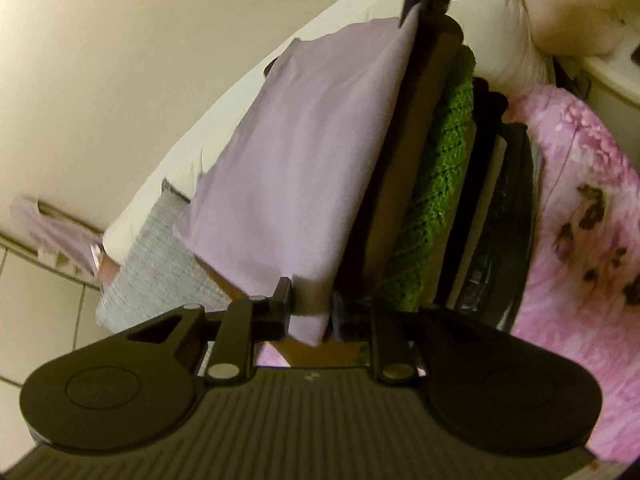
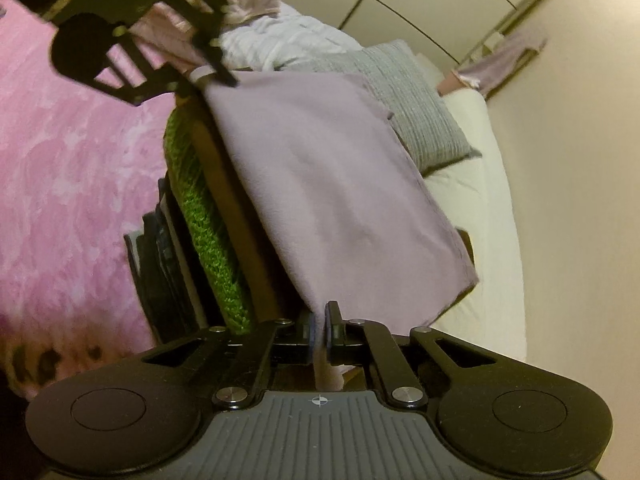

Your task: Fold clothes

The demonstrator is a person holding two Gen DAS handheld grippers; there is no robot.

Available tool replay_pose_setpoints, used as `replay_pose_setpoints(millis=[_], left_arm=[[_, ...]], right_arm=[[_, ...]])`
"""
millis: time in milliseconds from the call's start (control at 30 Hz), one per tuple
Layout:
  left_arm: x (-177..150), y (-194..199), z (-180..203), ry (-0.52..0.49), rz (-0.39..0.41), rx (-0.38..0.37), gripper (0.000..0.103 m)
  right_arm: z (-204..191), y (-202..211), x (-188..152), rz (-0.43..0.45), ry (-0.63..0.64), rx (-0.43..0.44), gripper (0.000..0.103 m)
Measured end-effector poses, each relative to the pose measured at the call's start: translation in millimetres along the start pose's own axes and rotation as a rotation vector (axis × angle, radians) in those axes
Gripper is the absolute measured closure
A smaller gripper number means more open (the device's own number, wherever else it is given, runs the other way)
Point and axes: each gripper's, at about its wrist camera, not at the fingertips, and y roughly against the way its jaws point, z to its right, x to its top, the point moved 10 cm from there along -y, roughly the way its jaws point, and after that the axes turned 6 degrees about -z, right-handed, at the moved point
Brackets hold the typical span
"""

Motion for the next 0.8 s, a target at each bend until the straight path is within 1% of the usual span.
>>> replay_pose_setpoints(millis=[100,200,267,333,500,633,700,767,800], left_arm=[[-5.6,5.7,-5.4,0.082,-0.009,-0.027,0.085],[-9.8,12.7,-12.8,0.148,-0.016,-0.036,0.085],[-15.3,17.5,-16.7,0.211,-0.029,-0.038,0.084],[-22.0,21.1,-17.2,0.286,-0.045,-0.046,0.083],[-39.9,37.8,-12.6,0.517,-0.09,-0.082,0.081],[-49.6,46.1,-4.4,0.741,-0.122,-0.15,0.073],[-51.2,49.5,0.0,0.813,-0.14,-0.164,0.072],[-51.8,54.8,2.4,0.875,-0.155,-0.178,0.063],[-52.0,58.0,3.3,0.899,-0.163,-0.182,0.055]], right_arm=[[-1.2,1.8,-6.1,-0.017,-0.039,0.003,0.099],[-1.0,7.7,-11.3,-0.026,-0.109,0.028,0.091],[-1.3,10.1,-13.7,-0.025,-0.157,0.05,0.07],[-4.7,12.4,-17.3,-0.029,-0.191,0.068,0.063],[-12.6,20.3,-24.5,-0.018,-0.28,0.118,0.059],[-16.6,24.5,-27.3,0.002,-0.375,0.178,0.055],[-19.7,22.9,-30.1,-0.003,-0.424,0.207,0.052],[-24.0,21.3,-33.3,-0.008,-0.468,0.235,0.049],[-25.3,21.5,-33.9,-0.009,-0.482,0.247,0.048]])
